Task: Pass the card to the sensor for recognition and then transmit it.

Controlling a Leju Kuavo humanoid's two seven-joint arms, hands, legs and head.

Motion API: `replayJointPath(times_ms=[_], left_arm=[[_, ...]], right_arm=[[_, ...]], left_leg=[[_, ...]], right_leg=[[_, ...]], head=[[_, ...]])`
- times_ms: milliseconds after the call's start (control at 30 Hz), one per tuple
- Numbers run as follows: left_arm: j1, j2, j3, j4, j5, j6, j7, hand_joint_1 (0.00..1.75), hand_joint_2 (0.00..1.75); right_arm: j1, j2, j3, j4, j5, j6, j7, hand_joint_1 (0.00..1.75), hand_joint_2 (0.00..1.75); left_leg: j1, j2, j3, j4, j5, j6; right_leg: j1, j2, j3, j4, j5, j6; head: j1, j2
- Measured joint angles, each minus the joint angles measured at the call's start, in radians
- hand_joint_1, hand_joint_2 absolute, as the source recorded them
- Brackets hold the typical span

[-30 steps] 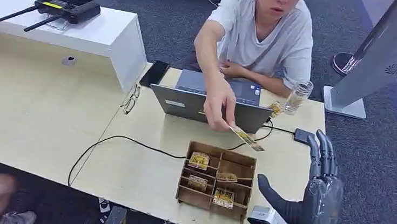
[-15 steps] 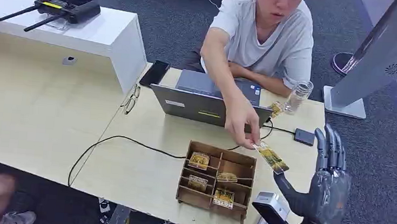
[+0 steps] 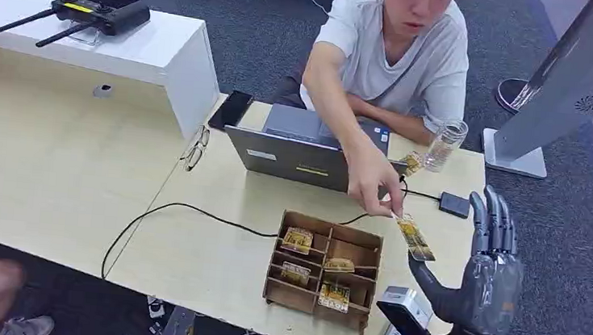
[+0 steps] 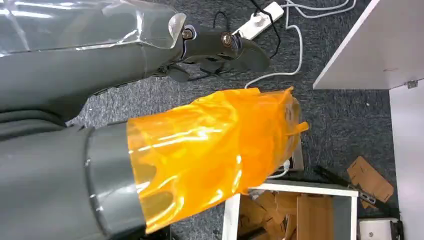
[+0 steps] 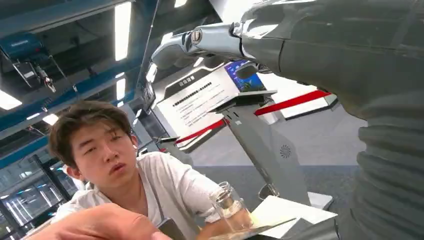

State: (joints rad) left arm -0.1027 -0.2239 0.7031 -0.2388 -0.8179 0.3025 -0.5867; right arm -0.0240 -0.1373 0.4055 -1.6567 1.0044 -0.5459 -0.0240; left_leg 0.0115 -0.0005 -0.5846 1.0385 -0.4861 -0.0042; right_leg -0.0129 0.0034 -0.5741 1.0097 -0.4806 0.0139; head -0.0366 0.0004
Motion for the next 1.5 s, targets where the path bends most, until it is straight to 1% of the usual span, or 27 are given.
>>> replayJointPath(times_ms=[33,100,133,167,200,300,567,900,1033,1100,1200,1333,1400,1500], left_arm=[[0.000,0.000,0.000,0.000,0.000,0.000,0.000,0.00,0.00],[0.000,0.000,-0.002,0.000,0.000,0.000,0.000,0.00,0.00],[0.000,0.000,-0.003,0.000,0.000,0.000,0.000,0.00,0.00],[0.000,0.000,-0.004,0.000,0.000,0.000,0.000,0.00,0.00],[0.000,0.000,-0.004,0.000,0.000,0.000,0.000,0.00,0.00],[0.000,0.000,-0.005,0.000,0.001,0.000,0.000,0.00,0.00],[0.000,0.000,-0.014,0.000,0.003,0.000,0.002,0.00,0.00],[0.000,0.000,-0.021,0.000,0.010,0.000,0.003,0.00,0.00],[0.001,0.000,-0.021,0.000,0.025,0.002,-0.002,0.00,0.00],[0.003,0.001,-0.021,0.000,0.036,0.004,-0.007,0.00,0.00],[0.008,0.002,-0.019,0.000,0.054,0.013,-0.020,0.00,0.00],[0.013,0.002,-0.018,0.000,0.061,0.014,-0.024,0.00,0.00],[0.014,0.003,-0.016,0.000,0.072,0.019,-0.029,0.00,0.00],[0.019,0.006,-0.005,0.000,0.091,0.030,-0.043,0.00,0.00]], right_arm=[[0.000,0.000,0.000,0.000,-0.001,0.000,0.000,1.69,1.75],[0.000,0.000,0.000,0.000,-0.004,0.001,0.000,1.71,1.75],[0.000,0.000,0.000,0.000,-0.007,0.002,0.000,1.69,1.75],[0.001,0.000,0.000,0.000,-0.008,0.002,0.000,1.75,1.75],[0.001,0.000,0.000,0.000,-0.010,0.003,0.000,1.71,1.75],[0.001,0.000,0.000,0.000,-0.011,0.003,0.000,1.75,1.75],[0.000,-0.002,0.002,0.001,-0.022,0.010,0.000,1.75,1.75],[0.001,-0.002,0.003,0.006,-0.078,0.029,-0.011,1.75,1.75],[0.015,-0.002,0.004,0.005,-0.158,0.051,-0.037,1.75,1.75],[0.030,-0.004,0.004,-0.003,-0.218,0.067,-0.054,1.75,1.75],[0.062,-0.007,0.004,-0.024,-0.338,0.102,-0.083,1.75,1.75],[0.088,-0.014,0.005,-0.041,-0.382,0.119,-0.095,1.75,1.75],[0.103,-0.019,0.004,-0.053,-0.468,0.154,-0.114,1.75,1.75],[0.139,-0.037,0.001,-0.077,-0.630,0.202,-0.159,1.75,1.75]], left_leg=[[0.000,0.000,0.000,0.000,0.000,0.000],[0.000,0.000,0.000,0.000,0.000,0.000],[0.000,0.000,0.000,0.000,0.000,0.000],[0.000,0.000,0.000,0.000,0.000,0.000],[0.000,0.000,0.000,0.000,0.000,0.000],[0.000,0.000,0.000,0.000,0.000,0.000],[0.000,0.000,0.000,0.000,0.000,0.000],[0.000,0.000,0.000,0.000,0.000,0.000],[0.000,0.000,0.000,0.000,0.000,0.000],[0.000,0.000,0.000,0.000,0.000,0.000],[0.000,0.000,0.000,0.000,0.000,0.000],[0.000,0.000,0.000,0.000,0.000,0.000],[0.000,0.000,0.000,0.000,0.000,0.000],[0.000,0.000,0.000,0.000,0.000,0.000]], right_leg=[[0.000,0.000,0.000,0.000,0.000,0.000],[0.000,0.000,0.000,0.000,0.000,0.000],[0.000,0.000,0.000,0.000,0.000,0.000],[0.000,0.000,0.000,0.000,0.000,0.000],[0.000,0.000,0.000,0.000,0.000,0.000],[0.000,0.000,0.000,0.000,0.000,0.000],[0.000,0.000,0.000,0.000,0.000,0.000],[0.000,0.000,0.000,0.000,0.000,0.000],[0.000,0.000,0.000,0.000,0.000,0.000],[0.000,0.000,0.000,0.000,0.000,0.000],[0.000,0.000,0.000,0.000,0.000,0.000],[0.000,0.000,0.000,0.000,0.000,0.000],[0.000,0.000,0.000,0.000,0.000,0.000],[0.000,0.000,0.000,0.000,0.000,0.000]], head=[[0.000,0.000],[0.000,0.000],[0.000,0.000],[0.000,0.000],[0.000,0.000],[0.000,0.000],[0.000,0.000],[0.000,0.000],[0.000,0.000],[0.000,0.000],[0.000,0.000],[0.000,0.000],[0.000,0.000],[0.000,0.000]])
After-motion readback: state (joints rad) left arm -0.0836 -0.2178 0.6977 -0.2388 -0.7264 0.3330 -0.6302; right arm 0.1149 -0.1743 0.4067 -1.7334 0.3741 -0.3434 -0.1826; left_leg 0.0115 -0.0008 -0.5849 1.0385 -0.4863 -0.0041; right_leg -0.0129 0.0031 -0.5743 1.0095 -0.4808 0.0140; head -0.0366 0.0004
